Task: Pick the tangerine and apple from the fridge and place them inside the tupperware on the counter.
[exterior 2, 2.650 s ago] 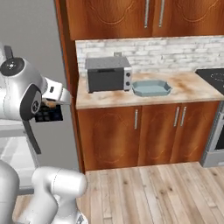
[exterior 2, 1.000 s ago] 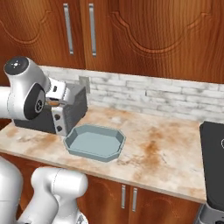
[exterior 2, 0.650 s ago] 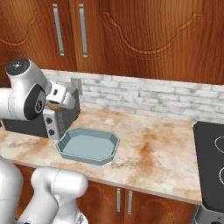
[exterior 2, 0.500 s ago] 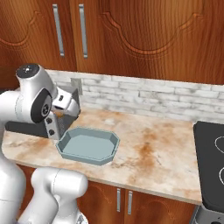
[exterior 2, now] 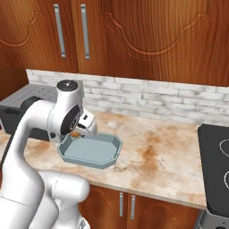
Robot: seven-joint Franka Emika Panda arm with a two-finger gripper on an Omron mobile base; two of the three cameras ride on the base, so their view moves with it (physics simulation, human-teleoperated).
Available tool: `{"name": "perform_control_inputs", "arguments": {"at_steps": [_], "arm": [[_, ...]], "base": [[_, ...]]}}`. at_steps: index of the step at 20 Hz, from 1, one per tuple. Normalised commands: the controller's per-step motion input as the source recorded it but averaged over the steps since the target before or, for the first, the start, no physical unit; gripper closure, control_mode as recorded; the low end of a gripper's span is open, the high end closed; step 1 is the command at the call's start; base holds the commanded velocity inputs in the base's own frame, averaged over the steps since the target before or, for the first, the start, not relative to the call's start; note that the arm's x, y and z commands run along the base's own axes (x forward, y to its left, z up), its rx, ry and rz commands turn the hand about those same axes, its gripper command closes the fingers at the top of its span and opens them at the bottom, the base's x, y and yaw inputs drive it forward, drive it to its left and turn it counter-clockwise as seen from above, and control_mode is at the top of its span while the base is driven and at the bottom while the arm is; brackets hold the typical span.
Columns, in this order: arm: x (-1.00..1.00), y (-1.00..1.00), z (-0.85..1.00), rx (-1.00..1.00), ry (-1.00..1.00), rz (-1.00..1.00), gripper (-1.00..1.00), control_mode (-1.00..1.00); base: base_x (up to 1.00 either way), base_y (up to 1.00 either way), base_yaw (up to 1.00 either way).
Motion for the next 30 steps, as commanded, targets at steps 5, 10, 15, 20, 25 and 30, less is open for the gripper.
{"name": "perform_control_inputs", "arguments": {"at_steps": [5,10,15,20,25,30], "arm": [[0.13,-0.21,-0.54,0.0,0.33,0.0,1.0,-1.0],[0.2,-0.26,-0.42,0.0,0.13,0.0,1.0,-1.0],[0.41,-0.12,-0.58,-0.06,0.0,-0.02,1.0,-1.0],[0.52,-0.03,-0.59,-0.05,0.04,0.0,1.0,-1.0],[0.42,-0.04,-0.51,0.0,0.02,0.0,1.0,-1.0],[0.29,-0.07,-0.43,0.0,0.0,0.0,1.0,-1.0]], "base": [[0.0,0.0,0.0],[0.0,0.0,0.0],[0.0,0.0,0.0],[0.0,0.0,0.0],[0.0,0.0,0.0],[0.0,0.0,0.0]]}}
